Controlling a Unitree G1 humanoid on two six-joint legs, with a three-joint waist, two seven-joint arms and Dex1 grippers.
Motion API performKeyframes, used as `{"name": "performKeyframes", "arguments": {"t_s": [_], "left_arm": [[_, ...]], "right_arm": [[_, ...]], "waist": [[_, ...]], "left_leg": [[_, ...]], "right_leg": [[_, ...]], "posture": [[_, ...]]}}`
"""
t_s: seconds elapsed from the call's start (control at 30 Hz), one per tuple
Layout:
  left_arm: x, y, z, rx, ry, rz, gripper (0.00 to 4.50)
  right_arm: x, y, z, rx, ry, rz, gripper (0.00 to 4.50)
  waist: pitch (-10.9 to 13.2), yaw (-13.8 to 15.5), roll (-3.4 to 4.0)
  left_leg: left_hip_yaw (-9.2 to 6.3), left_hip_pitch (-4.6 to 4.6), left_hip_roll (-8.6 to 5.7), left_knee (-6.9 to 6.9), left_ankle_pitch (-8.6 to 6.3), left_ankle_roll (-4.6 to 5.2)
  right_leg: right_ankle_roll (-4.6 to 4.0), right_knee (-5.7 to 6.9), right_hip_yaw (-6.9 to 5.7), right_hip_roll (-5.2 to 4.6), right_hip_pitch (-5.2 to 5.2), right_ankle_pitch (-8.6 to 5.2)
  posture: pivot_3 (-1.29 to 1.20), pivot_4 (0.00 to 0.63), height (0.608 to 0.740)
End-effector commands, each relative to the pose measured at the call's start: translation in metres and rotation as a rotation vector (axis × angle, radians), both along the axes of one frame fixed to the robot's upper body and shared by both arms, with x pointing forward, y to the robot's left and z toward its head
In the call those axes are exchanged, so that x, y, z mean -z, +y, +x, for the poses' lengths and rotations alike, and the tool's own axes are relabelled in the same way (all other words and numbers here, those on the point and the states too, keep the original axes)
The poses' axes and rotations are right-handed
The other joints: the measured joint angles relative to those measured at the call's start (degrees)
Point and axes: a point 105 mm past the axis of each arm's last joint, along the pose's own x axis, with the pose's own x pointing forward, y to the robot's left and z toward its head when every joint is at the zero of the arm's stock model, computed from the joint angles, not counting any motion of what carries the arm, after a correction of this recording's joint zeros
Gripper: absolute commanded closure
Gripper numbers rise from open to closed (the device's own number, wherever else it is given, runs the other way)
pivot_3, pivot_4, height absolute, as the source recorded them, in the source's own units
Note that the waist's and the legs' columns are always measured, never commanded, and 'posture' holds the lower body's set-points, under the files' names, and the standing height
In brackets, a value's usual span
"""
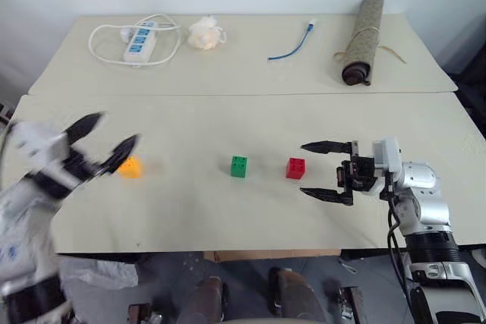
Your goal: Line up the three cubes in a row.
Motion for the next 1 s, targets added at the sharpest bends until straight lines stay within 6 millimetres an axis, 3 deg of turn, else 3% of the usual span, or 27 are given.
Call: {"name": "performKeyframes", "arguments": {"t_s": [0.03,0.2,0.3,0.5,0.67,0.8,1.0], "left_arm": [[0.007,0.036,-0.052,-0.260,-0.046,-0.019,0.04],[0.056,0.050,-0.108,-0.463,0.070,-0.134,0.04],[0.073,0.041,-0.115,-0.447,0.120,-0.155,0.04],[0.070,0.005,-0.089,-0.342,0.109,-0.170,0.04],[0.065,-0.026,-0.031,-0.362,0.096,-0.178,0.04],[0.072,-0.041,0.002,-0.352,0.146,-0.247,0.04],[0.075,-0.040,0.023,-0.386,0.163,-0.283,0.04]], "right_arm": [[-0.009,0.010,-0.005,-0.074,-0.059,0.017,0.00],[-0.016,0.018,-0.007,-0.114,-0.106,0.030,0.00],[-0.013,0.018,-0.007,-0.112,-0.105,0.034,0.00],[-0.009,0.015,-0.005,-0.113,-0.099,0.031,0.00],[-0.002,0.010,-0.005,-0.096,-0.079,0.021,0.00],[0.001,0.011,-0.009,-0.093,-0.066,0.013,0.00],[0.000,0.012,-0.014,-0.082,-0.056,0.011,0.00]], "waist": [[0.01,0.02,-0.04],[0.01,0.92,-0.10],[-0.04,1.51,-0.21],[-0.06,1.31,-0.24],[-0.05,1.55,-0.18],[-0.07,1.33,-0.20],[-0.07,0.54,-0.20]], "left_leg": [[0.04,0.04,0.01,-0.04,-0.02,0.01],[0.01,0.23,-0.02,0.00,-0.05,0.06],[0.01,0.27,-0.01,0.00,-0.11,0.09],[0.02,0.27,-0.01,-0.06,-0.14,0.09],[0.06,0.28,-0.01,-0.19,-0.11,0.04],[0.06,0.29,0.00,-0.19,-0.10,0.02],[0.11,0.24,0.06,-0.27,-0.09,0.00]], "right_leg": [[0.00,-0.03,0.03,0.00,0.03,0.00],[0.01,-0.35,0.01,-0.09,0.34,0.01],[-0.01,-0.41,0.01,-0.10,0.38,0.00],[-0.02,-0.41,0.04,-0.11,0.37,0.00],[-0.03,-0.39,0.04,-0.03,0.27,-0.01],[-0.01,-0.37,0.04,0.05,0.25,0.00],[-0.02,-0.40,0.03,0.11,0.16,0.00]], "posture": [[0.00,0.150,0.740],[0.00,0.150,0.740],[0.00,0.150,0.740],[0.00,0.150,0.740],[0.00,0.150,0.740],[0.00,0.150,0.740],[0.00,0.150,0.740]]}}
